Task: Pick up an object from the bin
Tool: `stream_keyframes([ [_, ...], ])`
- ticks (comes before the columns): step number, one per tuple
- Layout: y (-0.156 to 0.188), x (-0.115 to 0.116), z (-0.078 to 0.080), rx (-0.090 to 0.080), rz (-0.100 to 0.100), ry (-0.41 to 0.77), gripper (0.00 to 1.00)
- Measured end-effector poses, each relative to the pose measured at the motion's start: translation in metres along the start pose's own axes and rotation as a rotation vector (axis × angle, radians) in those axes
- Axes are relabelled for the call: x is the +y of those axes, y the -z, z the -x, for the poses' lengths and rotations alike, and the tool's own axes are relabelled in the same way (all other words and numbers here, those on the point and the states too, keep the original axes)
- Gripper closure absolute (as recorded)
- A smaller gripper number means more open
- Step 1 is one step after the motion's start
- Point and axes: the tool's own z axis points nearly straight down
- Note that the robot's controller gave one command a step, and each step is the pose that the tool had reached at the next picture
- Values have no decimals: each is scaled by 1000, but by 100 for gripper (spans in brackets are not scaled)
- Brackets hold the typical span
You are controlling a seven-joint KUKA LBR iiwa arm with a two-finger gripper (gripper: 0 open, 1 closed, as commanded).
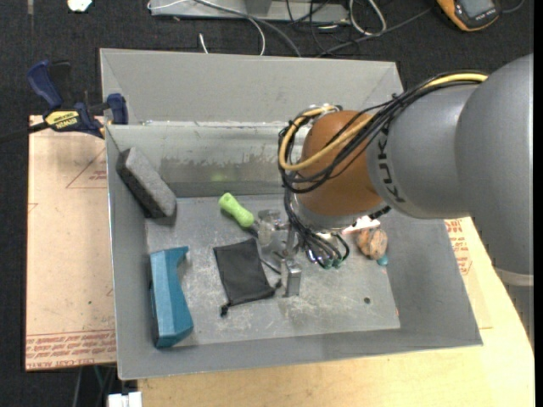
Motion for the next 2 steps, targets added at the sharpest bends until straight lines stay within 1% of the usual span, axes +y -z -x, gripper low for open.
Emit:
stream_keyframes([
  [1, -25, 7, 11, -5, 2, -131, 0],
  [2, -26, 35, -31, 5, 4, 0, 100],
])
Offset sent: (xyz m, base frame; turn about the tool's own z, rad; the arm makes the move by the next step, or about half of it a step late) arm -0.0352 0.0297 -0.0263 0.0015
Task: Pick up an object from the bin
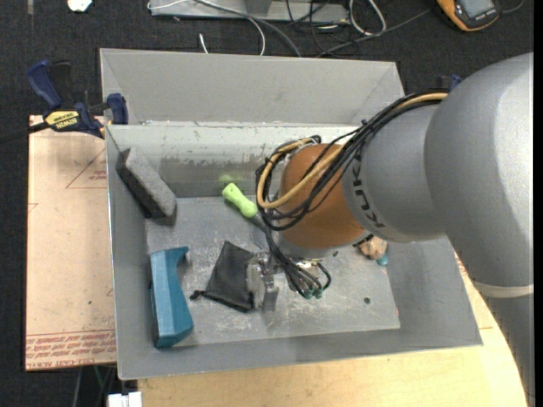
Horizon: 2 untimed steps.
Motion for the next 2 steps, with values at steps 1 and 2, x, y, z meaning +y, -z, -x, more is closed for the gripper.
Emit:
stream_keyframes([
  [1, 0, 0, 0, 0, 0, 0, 100],
  [2, 0, 1, -2, -3, 0, 8, 100],
])
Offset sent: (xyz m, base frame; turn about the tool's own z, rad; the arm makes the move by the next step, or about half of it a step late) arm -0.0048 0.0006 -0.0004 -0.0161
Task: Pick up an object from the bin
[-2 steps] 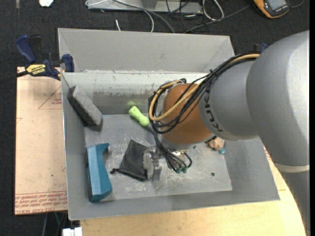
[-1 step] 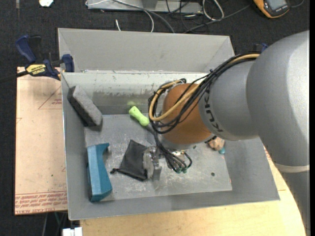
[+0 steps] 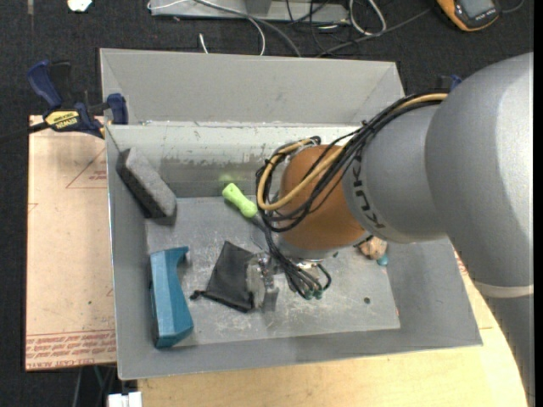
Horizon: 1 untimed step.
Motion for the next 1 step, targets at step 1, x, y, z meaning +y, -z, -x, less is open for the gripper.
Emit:
stream_keyframes([
  [1, 0, 0, 9, 3, 1, -11, 100],
])
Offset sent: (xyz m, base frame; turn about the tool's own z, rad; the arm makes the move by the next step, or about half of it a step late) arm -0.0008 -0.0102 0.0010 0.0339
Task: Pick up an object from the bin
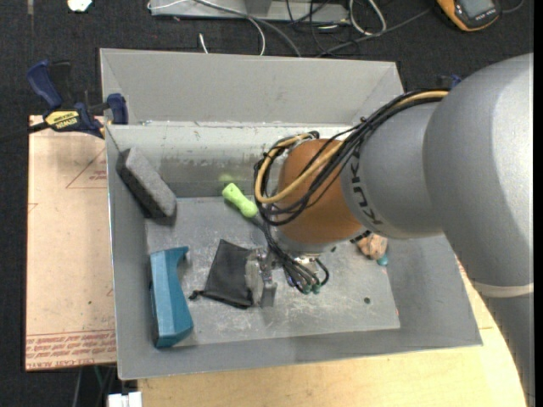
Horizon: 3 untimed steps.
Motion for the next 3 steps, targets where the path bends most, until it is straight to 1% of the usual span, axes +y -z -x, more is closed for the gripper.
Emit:
stream_keyframes([
  [1, 1, -9, -10, -2, 0, -22, 0],
  [2, 1, -9, -10, -2, 0, -22, 0],
  [3, 0, 32, 30, -3, 0, -24, 0],
])
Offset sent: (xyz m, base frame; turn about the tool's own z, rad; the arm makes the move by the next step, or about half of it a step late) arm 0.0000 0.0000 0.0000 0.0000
